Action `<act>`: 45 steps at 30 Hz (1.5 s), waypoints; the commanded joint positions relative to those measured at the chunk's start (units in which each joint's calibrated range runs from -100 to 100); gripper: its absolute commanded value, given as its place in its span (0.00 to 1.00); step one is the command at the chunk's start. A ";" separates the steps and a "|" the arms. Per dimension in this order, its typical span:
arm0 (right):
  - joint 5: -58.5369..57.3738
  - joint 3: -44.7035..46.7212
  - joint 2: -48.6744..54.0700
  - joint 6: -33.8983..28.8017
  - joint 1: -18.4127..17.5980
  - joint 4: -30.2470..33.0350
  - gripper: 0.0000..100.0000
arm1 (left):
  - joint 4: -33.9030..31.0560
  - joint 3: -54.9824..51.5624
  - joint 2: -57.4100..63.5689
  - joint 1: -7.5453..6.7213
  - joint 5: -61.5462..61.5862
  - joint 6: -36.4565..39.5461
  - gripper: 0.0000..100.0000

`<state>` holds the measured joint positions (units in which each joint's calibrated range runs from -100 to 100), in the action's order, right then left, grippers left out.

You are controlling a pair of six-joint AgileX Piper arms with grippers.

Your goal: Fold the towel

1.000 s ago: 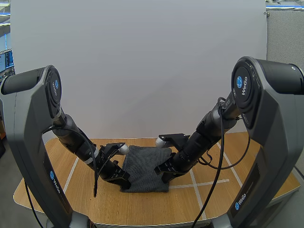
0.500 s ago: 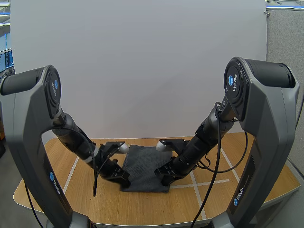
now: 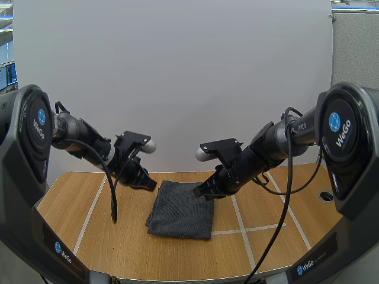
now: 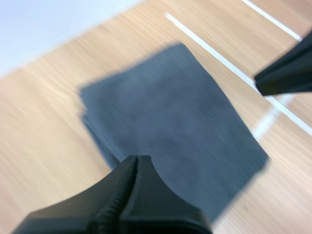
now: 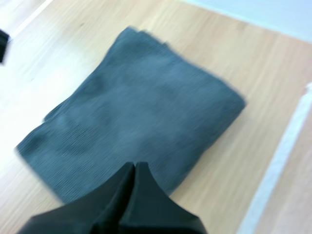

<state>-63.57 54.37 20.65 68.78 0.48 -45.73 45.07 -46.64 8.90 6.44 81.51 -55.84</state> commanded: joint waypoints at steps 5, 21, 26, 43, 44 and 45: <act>8.26 -13.35 -12.53 -1.62 0.01 -2.41 0.00 | 4.36 19.69 -14.26 -1.15 -0.83 2.11 0.00; 12.68 -17.22 -21.87 -2.09 1.05 -2.32 0.00 | -0.53 28.77 -31.61 -6.29 -10.36 4.93 0.00; 13.26 -17.22 -26.25 -2.09 1.05 -2.83 0.00 | -0.54 28.77 -34.60 -6.24 -11.84 4.72 0.00; 17.66 -22.71 -35.24 4.15 0.97 -10.31 0.00 | -2.95 26.65 -38.63 -4.61 -14.02 7.31 0.00; 17.29 -23.25 -35.35 4.15 0.84 -10.31 0.00 | -2.95 25.97 -38.63 -3.99 -14.02 7.31 0.00; 17.03 -23.58 -35.35 4.15 0.75 -10.31 0.00 | -2.95 25.61 -38.63 -3.64 -14.02 7.31 0.00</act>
<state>-47.55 34.85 -12.53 71.98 1.31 -55.19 44.49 -17.90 -28.81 0.54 67.84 -50.26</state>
